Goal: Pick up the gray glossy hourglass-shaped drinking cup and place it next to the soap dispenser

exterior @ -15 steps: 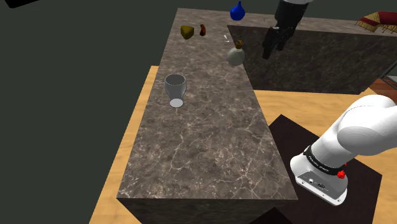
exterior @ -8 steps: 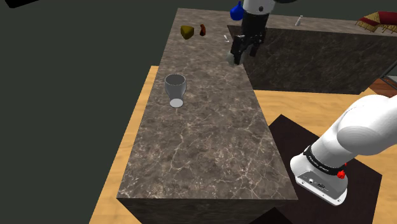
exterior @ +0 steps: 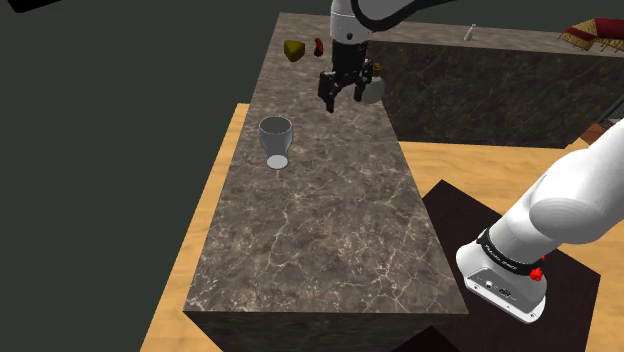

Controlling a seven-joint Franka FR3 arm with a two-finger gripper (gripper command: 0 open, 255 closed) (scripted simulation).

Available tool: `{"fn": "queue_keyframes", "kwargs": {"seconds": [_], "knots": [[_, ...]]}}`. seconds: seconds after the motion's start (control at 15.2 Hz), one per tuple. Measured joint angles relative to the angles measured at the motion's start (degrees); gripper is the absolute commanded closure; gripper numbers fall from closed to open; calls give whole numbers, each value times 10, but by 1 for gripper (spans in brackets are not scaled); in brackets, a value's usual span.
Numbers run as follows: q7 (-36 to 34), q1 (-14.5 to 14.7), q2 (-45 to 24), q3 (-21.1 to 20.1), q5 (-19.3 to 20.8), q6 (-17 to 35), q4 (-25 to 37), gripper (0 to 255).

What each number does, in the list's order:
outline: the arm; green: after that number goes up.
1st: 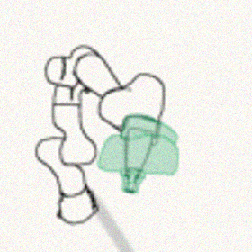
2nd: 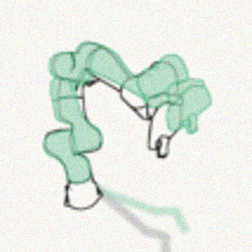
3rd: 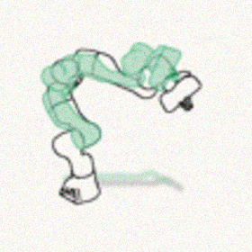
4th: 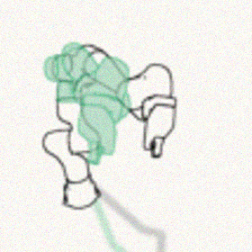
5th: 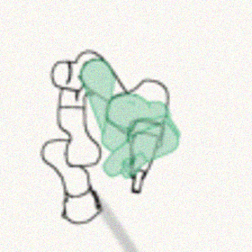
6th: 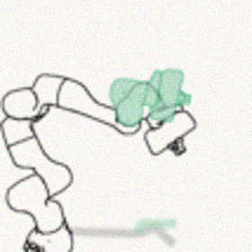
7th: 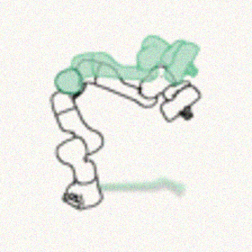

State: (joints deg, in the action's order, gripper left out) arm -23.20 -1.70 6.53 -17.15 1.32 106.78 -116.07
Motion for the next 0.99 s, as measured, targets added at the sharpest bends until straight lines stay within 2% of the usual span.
{"fn": "queue_keyframes", "kwargs": {"seconds": [0.46,0.86,0.99], "knots": [[-79,18,-172,-16,45,-6,151,0],[-131,53,-322,-11,80,-34,308,0],[-136,57,-338,-9,83,-27,315,0]]}}
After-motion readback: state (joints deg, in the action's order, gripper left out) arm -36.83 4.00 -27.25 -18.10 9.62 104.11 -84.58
